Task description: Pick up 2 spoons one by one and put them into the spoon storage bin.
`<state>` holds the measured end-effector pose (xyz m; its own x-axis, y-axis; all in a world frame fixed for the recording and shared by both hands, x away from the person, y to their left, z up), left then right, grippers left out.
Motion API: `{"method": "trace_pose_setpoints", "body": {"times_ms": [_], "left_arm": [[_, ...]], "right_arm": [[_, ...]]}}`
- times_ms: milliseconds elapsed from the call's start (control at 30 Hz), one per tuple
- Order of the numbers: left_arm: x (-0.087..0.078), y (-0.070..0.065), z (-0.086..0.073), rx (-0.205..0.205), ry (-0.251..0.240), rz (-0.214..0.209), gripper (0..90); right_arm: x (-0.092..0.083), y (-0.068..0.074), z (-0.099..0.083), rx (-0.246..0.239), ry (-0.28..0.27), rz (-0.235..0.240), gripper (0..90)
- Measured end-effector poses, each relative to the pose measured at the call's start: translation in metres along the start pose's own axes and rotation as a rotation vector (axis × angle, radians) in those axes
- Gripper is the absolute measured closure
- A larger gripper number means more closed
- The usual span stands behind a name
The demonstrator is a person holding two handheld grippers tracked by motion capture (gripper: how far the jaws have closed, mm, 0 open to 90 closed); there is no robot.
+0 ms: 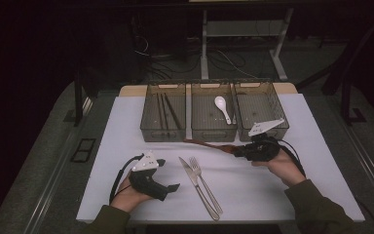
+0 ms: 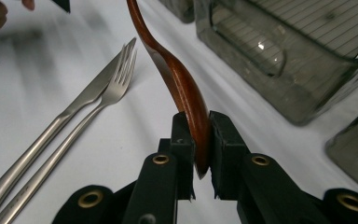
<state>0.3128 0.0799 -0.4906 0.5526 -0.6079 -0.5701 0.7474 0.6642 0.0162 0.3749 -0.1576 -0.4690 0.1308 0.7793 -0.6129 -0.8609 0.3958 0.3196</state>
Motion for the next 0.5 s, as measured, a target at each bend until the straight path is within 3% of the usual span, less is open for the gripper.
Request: {"method": "trace_pose_setpoints", "body": {"times_ms": [300, 500], "left_arm": [[-0.001, 0.001, -0.001, -0.005, -0.003, 0.004, 0.0], [0.001, 0.0, -0.001, -0.006, 0.002, 0.003, 0.0]], "right_arm": [[-0.012, -0.011, 0.018, 0.024, -0.058, -0.048, 80.2], [-0.016, -0.016, 0.024, 0.043, -0.069, -0.071, 80.2]]}}
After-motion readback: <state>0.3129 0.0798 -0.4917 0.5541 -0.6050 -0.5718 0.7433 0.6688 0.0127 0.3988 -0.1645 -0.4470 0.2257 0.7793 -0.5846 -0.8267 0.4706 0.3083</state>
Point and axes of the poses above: each handheld gripper's, and its own axes: x roughly forward along the jaws, z roughly out of its top, y roughly to its left, the point moved 10 cm from there along x, roughly forward along the jaws, and after that the axes turned 13 degrees about z, right-handed, at the moved point
